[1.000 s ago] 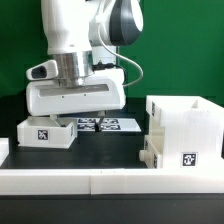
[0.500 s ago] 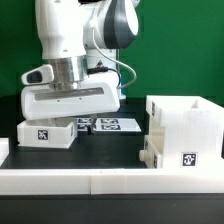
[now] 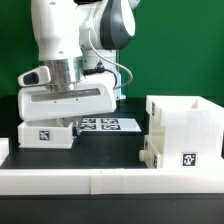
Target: Assemble drawer
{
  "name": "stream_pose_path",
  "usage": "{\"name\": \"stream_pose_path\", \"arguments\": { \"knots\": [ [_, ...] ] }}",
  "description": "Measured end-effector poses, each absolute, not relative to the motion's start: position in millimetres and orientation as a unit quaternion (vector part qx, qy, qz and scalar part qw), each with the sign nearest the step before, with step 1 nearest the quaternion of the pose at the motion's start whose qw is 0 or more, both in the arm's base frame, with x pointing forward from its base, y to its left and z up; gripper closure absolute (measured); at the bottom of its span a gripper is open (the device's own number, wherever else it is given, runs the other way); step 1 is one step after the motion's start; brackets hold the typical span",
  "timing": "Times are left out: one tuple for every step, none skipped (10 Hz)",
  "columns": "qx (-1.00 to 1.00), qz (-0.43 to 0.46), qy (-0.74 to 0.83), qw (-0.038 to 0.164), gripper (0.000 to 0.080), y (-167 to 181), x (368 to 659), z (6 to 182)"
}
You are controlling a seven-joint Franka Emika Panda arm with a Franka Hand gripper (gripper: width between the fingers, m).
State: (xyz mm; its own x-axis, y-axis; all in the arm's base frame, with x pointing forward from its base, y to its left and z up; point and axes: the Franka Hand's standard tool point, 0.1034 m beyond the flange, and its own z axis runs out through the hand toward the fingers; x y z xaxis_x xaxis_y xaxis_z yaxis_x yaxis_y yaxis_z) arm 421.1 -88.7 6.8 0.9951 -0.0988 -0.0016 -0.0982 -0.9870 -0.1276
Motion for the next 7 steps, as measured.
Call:
{"name": "stream_pose_path", "arguments": {
  "knots": [
    [-0.997,-0.002,0.049,0.064,0.0750,-89,421,6.8],
    [-0.997,-0.003,0.049,0.064,0.0750,-89,421,6.9],
    [-0.997,-0.003,0.049,0.064,0.0750,-89,421,7.0],
    [-0.997,-0.003,0.051,0.064,0.0750,-88,422,8.0],
    [-0.997,-0.005,0.051,0.065,0.0752,-80,428,14.1],
    [-0.996,0.002,0.053,0.072,0.0752,-66,437,22.2],
    [-0.996,0.003,0.051,0.076,0.0755,-53,448,29.8]
  ]
}}
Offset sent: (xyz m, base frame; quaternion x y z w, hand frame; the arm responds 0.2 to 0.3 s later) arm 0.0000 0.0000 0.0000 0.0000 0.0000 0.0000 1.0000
